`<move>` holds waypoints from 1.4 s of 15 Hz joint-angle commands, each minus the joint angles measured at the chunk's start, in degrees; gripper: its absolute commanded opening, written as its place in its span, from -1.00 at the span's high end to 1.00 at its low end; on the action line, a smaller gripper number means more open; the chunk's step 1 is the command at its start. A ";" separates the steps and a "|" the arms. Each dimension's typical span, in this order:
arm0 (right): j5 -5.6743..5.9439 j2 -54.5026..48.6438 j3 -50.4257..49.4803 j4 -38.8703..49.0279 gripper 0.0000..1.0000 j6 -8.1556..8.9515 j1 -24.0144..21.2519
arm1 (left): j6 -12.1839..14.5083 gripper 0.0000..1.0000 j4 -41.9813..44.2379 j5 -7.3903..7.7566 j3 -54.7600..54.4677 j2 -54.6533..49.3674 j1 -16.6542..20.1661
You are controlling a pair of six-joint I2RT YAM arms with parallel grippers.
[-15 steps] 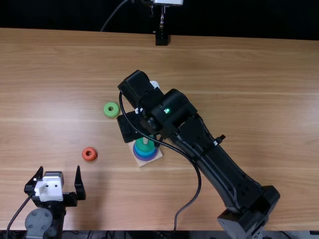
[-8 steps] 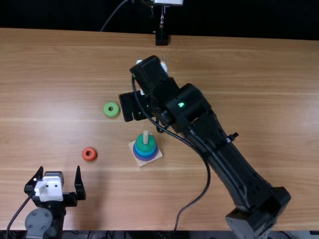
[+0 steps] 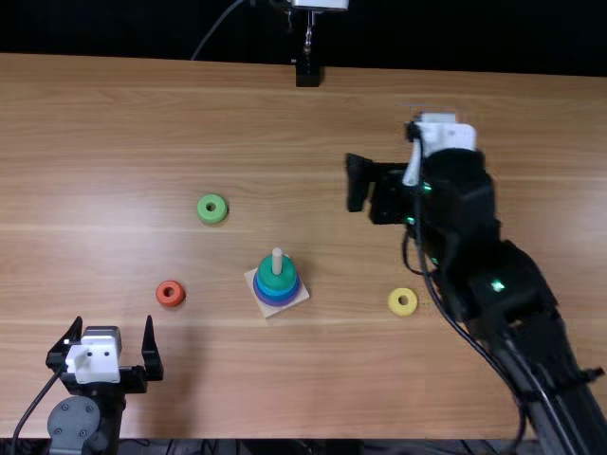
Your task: Build the Hanoi tower: stack the rings onto the peg from bottom to top in this color order: purple, dark blue, light blue, dark green, light green, yellow, orange.
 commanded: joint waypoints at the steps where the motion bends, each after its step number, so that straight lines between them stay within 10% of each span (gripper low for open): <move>1: 1.06 -5.04 -5.41 2.92 -1.00 -0.24 -3.26 | -0.27 -1.00 -4.46 -0.27 -5.93 -0.67 -0.27; 5: 0.96 -22.53 -27.91 22.11 -1.00 -6.15 -12.84 | -0.27 -1.00 -4.46 -0.27 -5.93 -0.67 -0.27; 7: 0.53 -32.64 -38.98 28.86 -1.00 -12.90 -18.90 | -0.27 -1.00 -4.46 -0.27 -5.93 -0.67 -0.27; 9: -4.74 -39.58 -44.61 29.39 -1.00 -16.38 -22.07 | -0.27 -1.00 -4.46 -0.27 -5.93 -0.67 -0.27; 11: -10.96 -44.94 -48.04 28.33 -1.00 -16.17 -23.30 | -0.27 -1.00 -4.57 -0.27 -5.93 -0.67 -0.27; 14: -15.39 -53.11 -49.36 19.90 -1.00 -16.17 -23.30 | -0.27 -1.00 -4.46 -0.27 -5.93 -0.67 -0.27; 21: -15.60 -73.68 -64.56 13.78 -1.00 -16.27 -24.97 | -0.27 -1.00 -4.46 -0.27 -5.93 -0.67 -0.27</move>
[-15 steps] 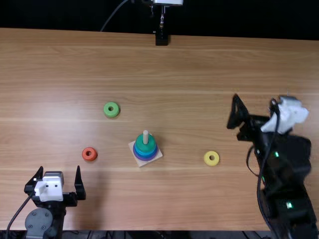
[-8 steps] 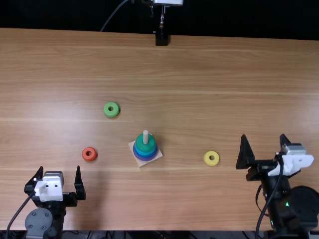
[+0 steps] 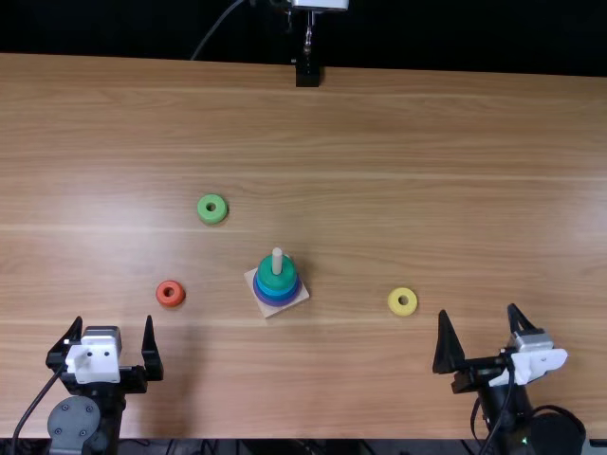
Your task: Build the Hanoi tower: stack the rings onto the peg from bottom to top in this color order: purple, dark blue, light blue, dark green, light green, yellow, orange.
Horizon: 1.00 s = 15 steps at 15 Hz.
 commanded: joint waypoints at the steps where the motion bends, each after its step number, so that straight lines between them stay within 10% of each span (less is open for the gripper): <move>1: -0.70 -2.22 -2.69 -2.12 -1.00 -0.31 -0.84 | -0.27 -1.00 -4.55 -0.40 -5.93 -0.67 -0.25; 4: 3.62 -5.64 -5.33 -3.38 -1.00 0.01 -0.58 | -0.27 -1.00 -4.44 -0.29 -5.93 -0.67 -0.25; 13: 4.26 -6.70 -13.77 -2.22 -1.00 -0.73 -0.75 | -0.27 -1.00 -4.44 -0.29 -5.93 -0.67 -0.25; 15: 4.26 -6.70 -14.82 -2.22 -1.00 -4.21 -0.93 | -0.27 -1.00 -4.44 -0.29 -5.93 -0.67 -0.25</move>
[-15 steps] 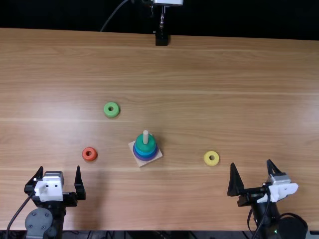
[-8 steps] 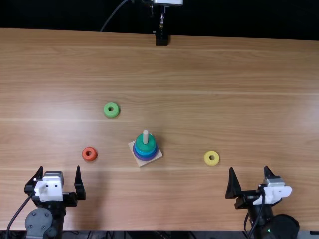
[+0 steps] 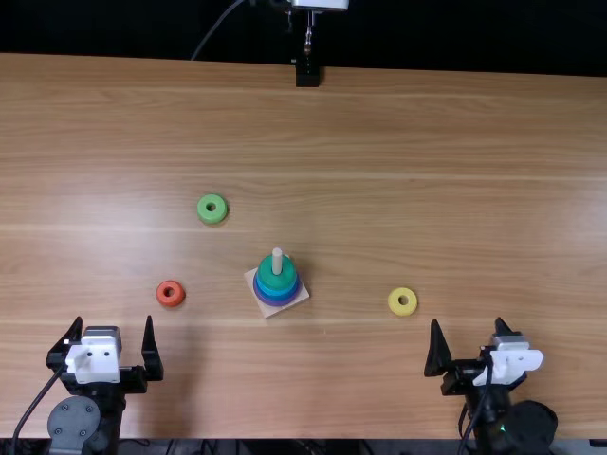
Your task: Build the Hanoi tower: stack the rings onto the peg from bottom to top in this color order: purple, dark blue, light blue, dark green, light green, yellow, orange.
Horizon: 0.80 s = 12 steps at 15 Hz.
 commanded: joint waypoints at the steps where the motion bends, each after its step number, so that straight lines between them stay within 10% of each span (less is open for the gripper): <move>1: 0.80 -0.71 -4.14 -1.07 -1.00 -4.14 -0.62 | -0.35 -1.00 -4.40 -0.25 -5.96 -0.67 -0.27; 12: 0.70 -0.71 -4.14 -2.23 -1.00 -5.61 -0.88 | -0.24 -1.00 -4.40 -0.25 -5.96 -0.67 -0.27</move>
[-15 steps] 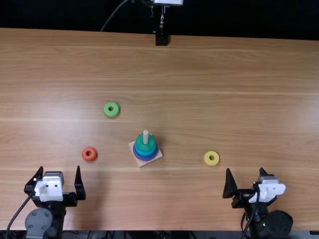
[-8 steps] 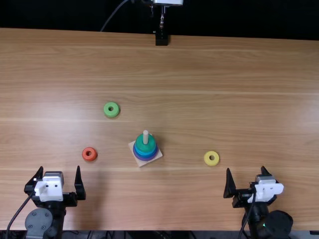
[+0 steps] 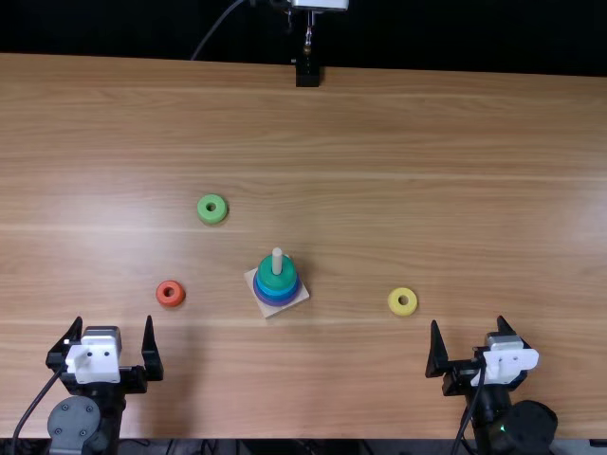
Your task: Build the Hanoi tower: stack the rings onto the peg from bottom to top in this color order: purple, dark blue, light blue, dark green, light green, yellow, orange.
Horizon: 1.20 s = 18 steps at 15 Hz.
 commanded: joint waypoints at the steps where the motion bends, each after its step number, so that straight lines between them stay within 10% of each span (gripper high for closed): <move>1: 0.54 -0.71 -4.09 -2.27 -1.00 -0.37 -0.88 | -0.27 -1.00 -4.38 -0.27 -5.93 -0.67 -0.25; 14: 0.54 -0.71 -4.09 -2.27 -1.00 -0.37 -0.88 | -0.37 -1.00 -1.95 -0.16 -5.67 -0.67 -0.96; 18: 0.54 -0.71 -4.09 -2.16 -1.00 -0.37 -0.88 | -0.37 -1.00 5.75 -0.16 9.10 6.54 -0.25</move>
